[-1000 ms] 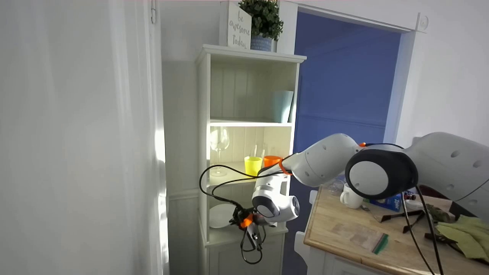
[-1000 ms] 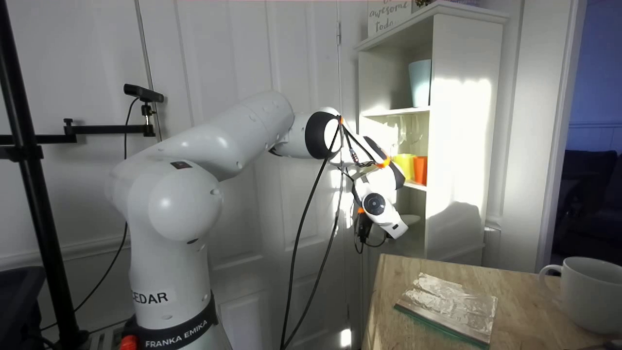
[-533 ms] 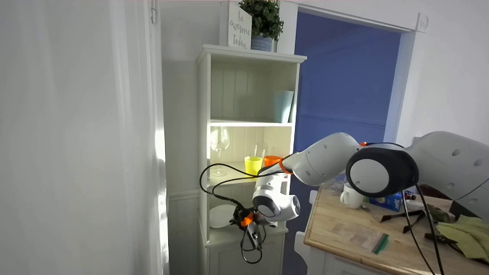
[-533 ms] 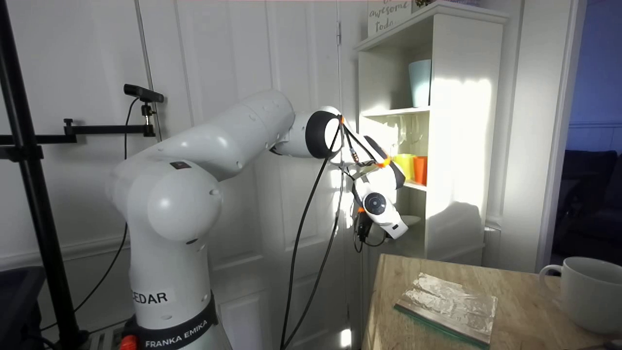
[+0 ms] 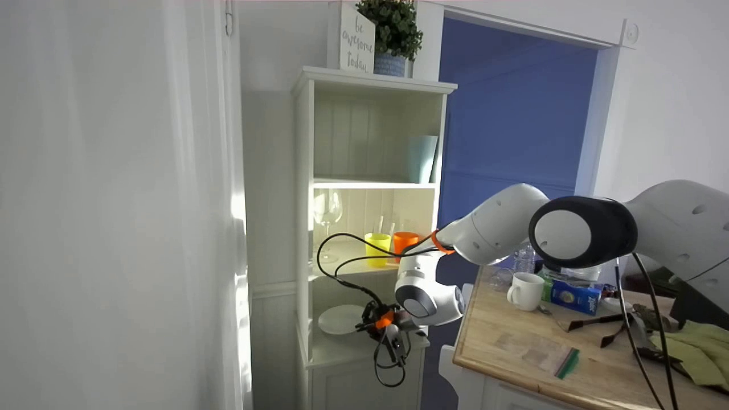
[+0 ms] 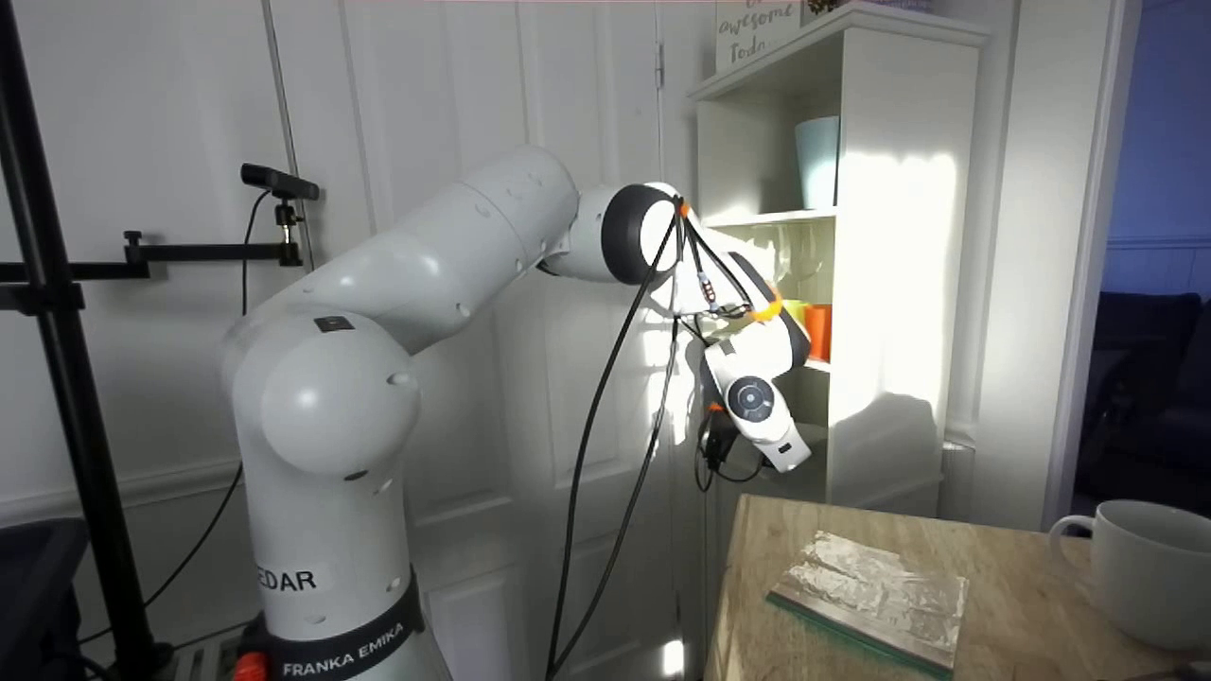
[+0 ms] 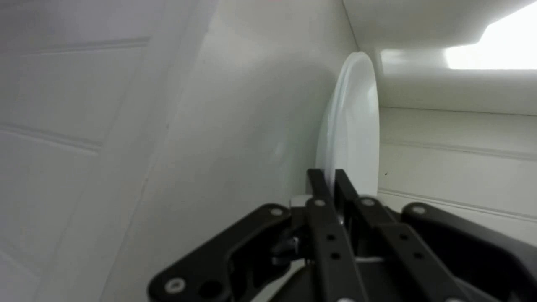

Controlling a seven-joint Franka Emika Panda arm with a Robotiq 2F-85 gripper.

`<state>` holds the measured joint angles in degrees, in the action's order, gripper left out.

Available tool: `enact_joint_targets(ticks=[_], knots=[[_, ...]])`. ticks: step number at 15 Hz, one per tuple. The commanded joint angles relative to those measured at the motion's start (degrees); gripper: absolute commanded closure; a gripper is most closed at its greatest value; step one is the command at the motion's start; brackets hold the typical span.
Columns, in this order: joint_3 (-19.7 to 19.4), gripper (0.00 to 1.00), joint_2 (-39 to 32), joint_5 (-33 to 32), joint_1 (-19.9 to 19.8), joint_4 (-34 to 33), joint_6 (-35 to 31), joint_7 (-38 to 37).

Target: Remove the white plate from the shelf and put it on the counter

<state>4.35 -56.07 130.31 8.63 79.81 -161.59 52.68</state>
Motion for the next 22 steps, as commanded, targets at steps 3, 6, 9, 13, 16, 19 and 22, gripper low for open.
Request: enact_joint_targets(ticks=[3, 6, 9, 13, 16, 19, 22], knots=[[4.50, 0.98, 9.89, -9.71, -6.19, 15.07, 8.94, -6.59], [1.08, 0.98, 14.53, -15.57, -4.26, 22.39, 15.69, -12.51], [-0.29, 0.98, 19.01, -22.06, -3.96, 28.86, 21.18, -16.86], [-1.96, 0.98, 25.56, -27.29, -4.04, 36.03, 24.33, -19.71], [-3.22, 0.98, 30.94, -32.24, -4.33, 41.46, 25.95, -21.48], [-4.02, 0.98, 37.07, -39.20, -5.54, 47.14, 31.11, -25.10], [-4.95, 0.98, 43.62, -45.46, -6.05, 52.20, 34.75, -28.28]])
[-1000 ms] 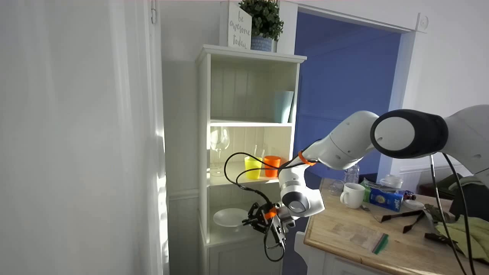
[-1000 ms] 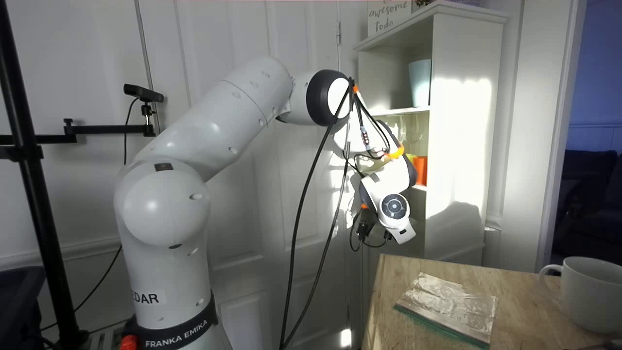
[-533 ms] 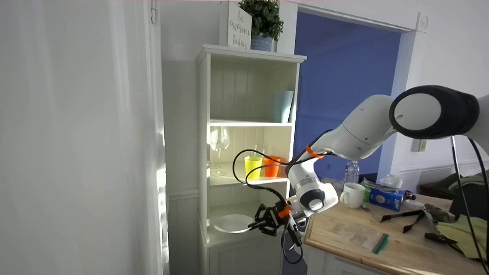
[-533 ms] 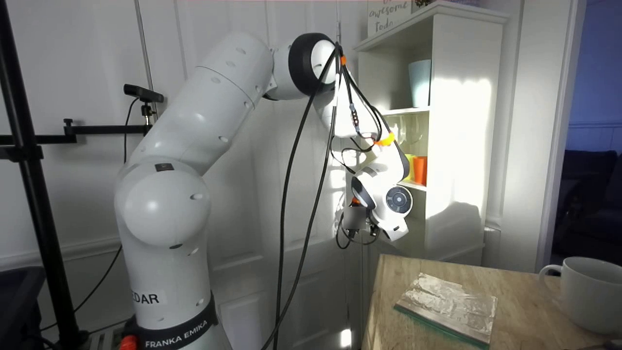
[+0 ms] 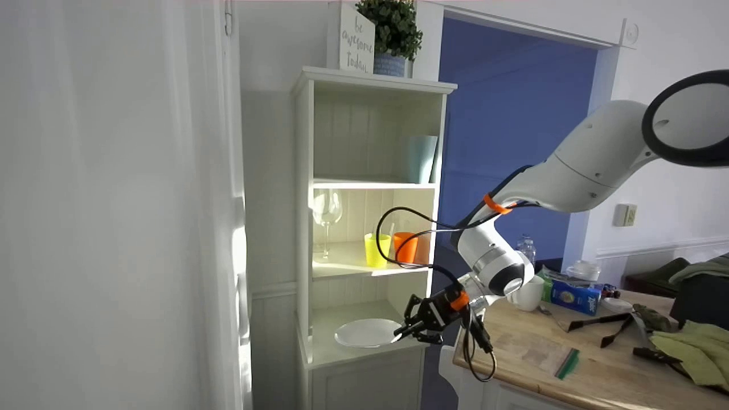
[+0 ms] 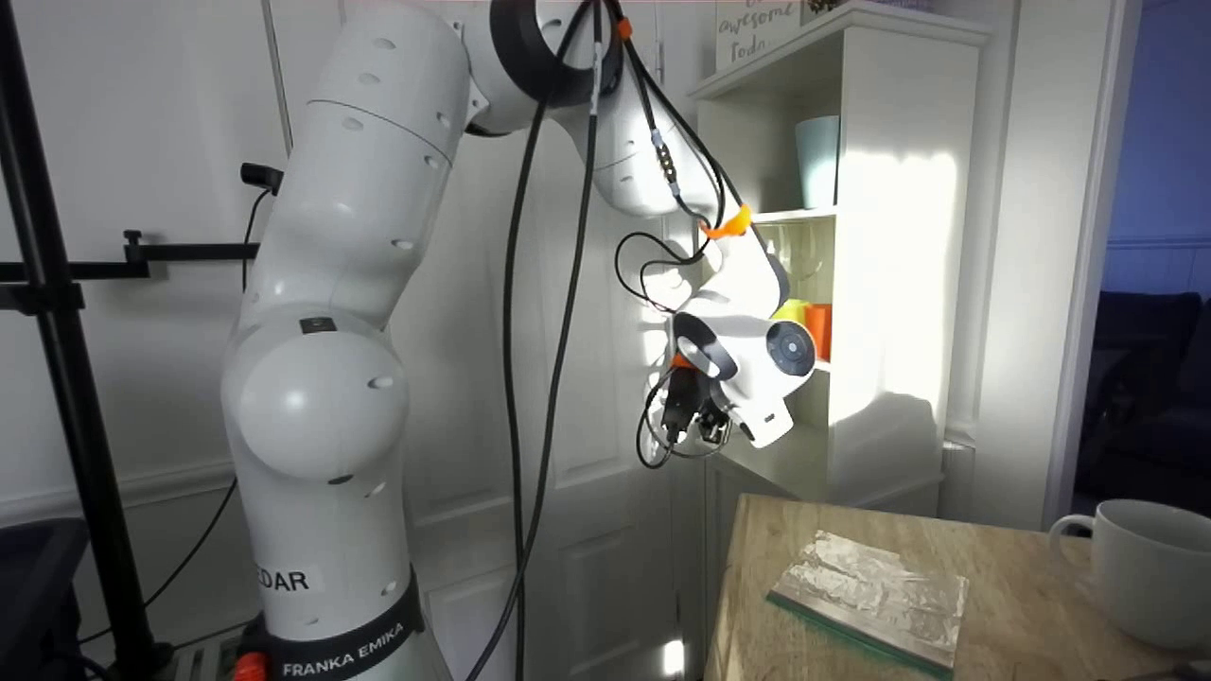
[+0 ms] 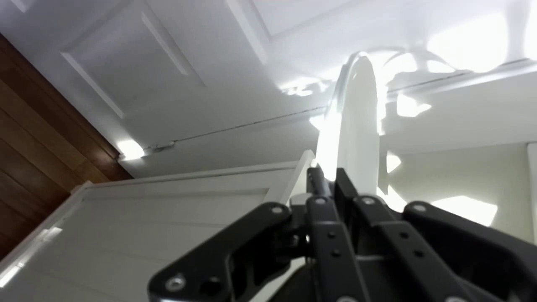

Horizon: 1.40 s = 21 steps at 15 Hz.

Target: Remove the white plate from the shelf and put it on the counter

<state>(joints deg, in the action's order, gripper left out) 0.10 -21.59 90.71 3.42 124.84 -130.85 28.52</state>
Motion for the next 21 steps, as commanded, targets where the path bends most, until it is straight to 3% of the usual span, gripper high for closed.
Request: enact_joint_targets(ticks=[1, 4, 12, 21], knots=[[-1.07, 0.98, 11.23, -7.93, -1.14, 8.68, 5.08, -5.67], [-2.46, 0.98, 18.10, -12.99, -2.55, 13.92, 7.09, -9.31], [-7.75, 0.98, 35.33, -19.28, -10.10, 27.33, 9.22, -14.49], [-11.06, 0.98, 45.18, -23.37, -18.64, 33.02, 3.81, -20.93]])
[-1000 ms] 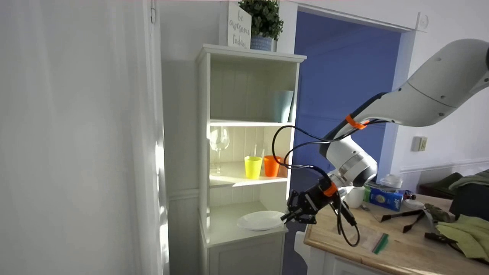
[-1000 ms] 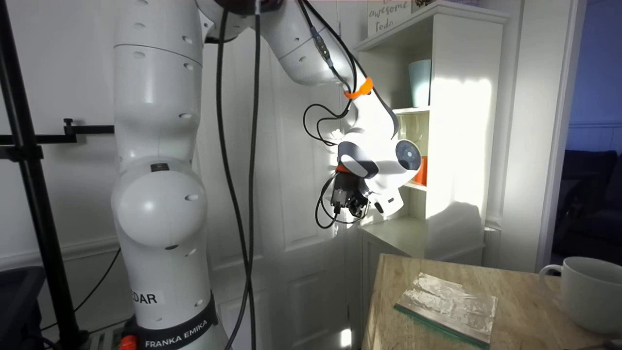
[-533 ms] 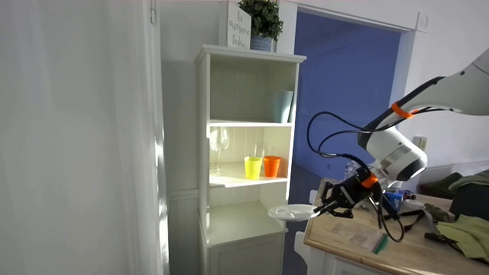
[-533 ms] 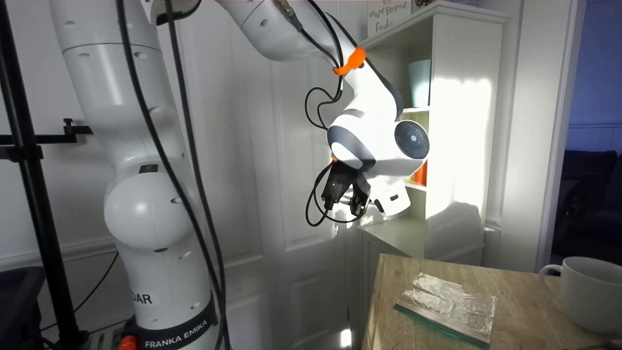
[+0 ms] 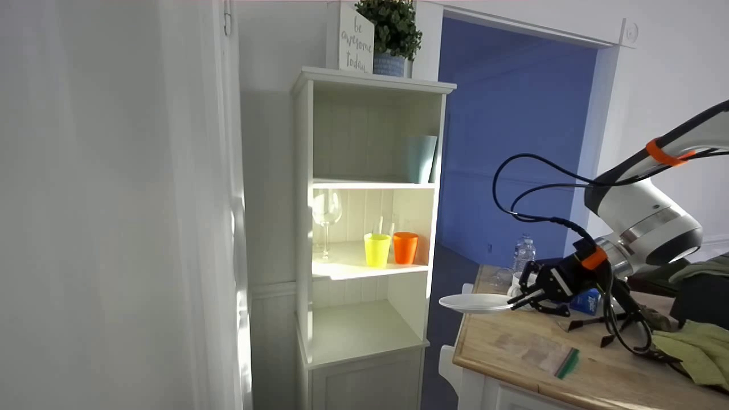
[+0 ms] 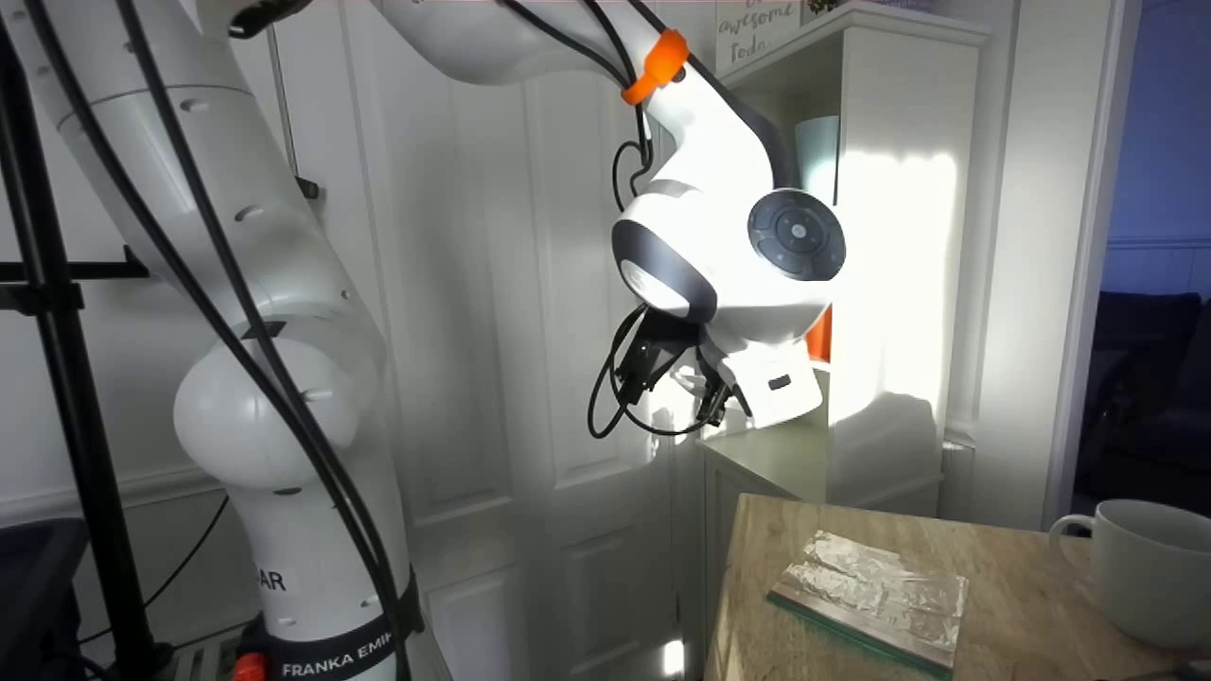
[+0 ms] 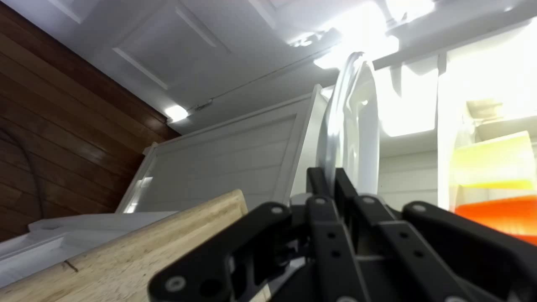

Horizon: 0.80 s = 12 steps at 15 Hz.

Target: Remove the white plate from the shelf and put it on the counter

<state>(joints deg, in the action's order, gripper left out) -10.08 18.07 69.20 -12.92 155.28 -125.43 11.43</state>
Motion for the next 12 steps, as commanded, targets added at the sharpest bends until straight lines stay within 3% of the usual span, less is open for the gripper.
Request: enact_joint_targets(ticks=[1, 6, 12], knots=[[-1.03, 0.98, 6.05, -1.91, -3.05, 2.87, -2.70, -4.57], [-1.39, 0.98, 5.10, -1.26, -5.47, 2.15, -10.33, -7.39], [0.05, 0.98, 3.32, 3.46, -4.07, 2.08, -26.73, -11.40]])
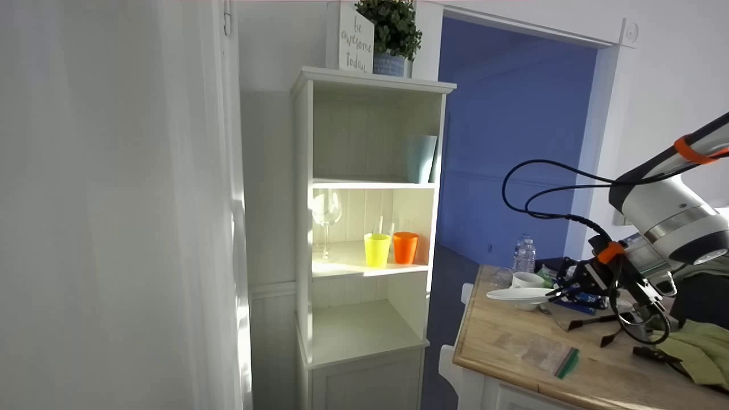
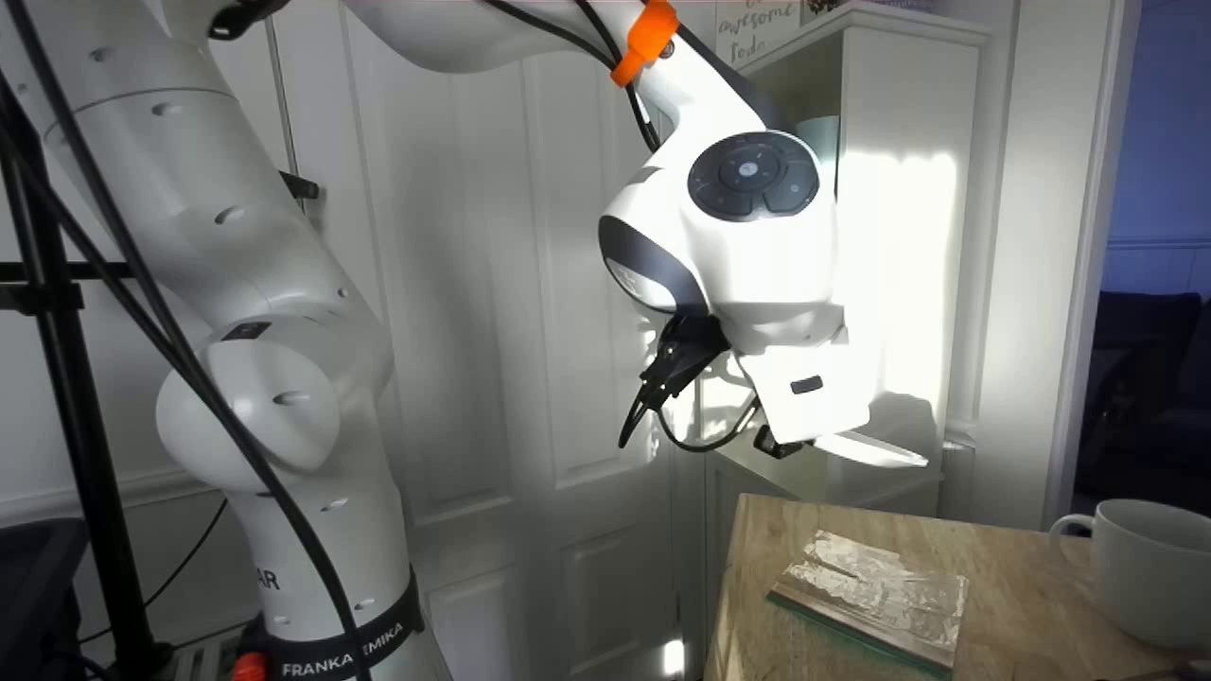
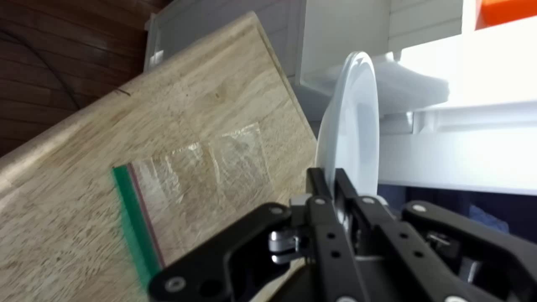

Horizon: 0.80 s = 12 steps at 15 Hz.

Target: Remove the white plate from the shelf and put it on the counter

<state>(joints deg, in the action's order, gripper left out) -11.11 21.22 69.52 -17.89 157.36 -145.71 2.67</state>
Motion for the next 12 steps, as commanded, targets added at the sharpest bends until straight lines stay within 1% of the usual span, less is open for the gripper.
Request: enact_joint_targets(ticks=[1, 2, 4, 6, 8, 10, 12], knots=[[1.33, 0.98, -0.20, 4.26, 1.42, 0.02, -9.18, -3.05], [2.31, 0.98, -0.61, 6.28, 1.02, 0.03, -10.43, -2.71], [2.79, 0.98, -1.78, 10.27, 2.35, 0.05, -13.24, -1.72], [3.25, 0.98, -3.69, 13.75, 3.38, -0.46, -14.17, -0.58], [2.92, 0.98, -5.48, 17.16, 4.05, -1.07, -13.87, 2.03], [2.24, 0.98, -7.04, 20.94, 3.99, -1.68, -14.02, 6.36], [1.72, 0.98, -8.29, 25.86, 3.28, -2.13, -15.46, 12.65]])
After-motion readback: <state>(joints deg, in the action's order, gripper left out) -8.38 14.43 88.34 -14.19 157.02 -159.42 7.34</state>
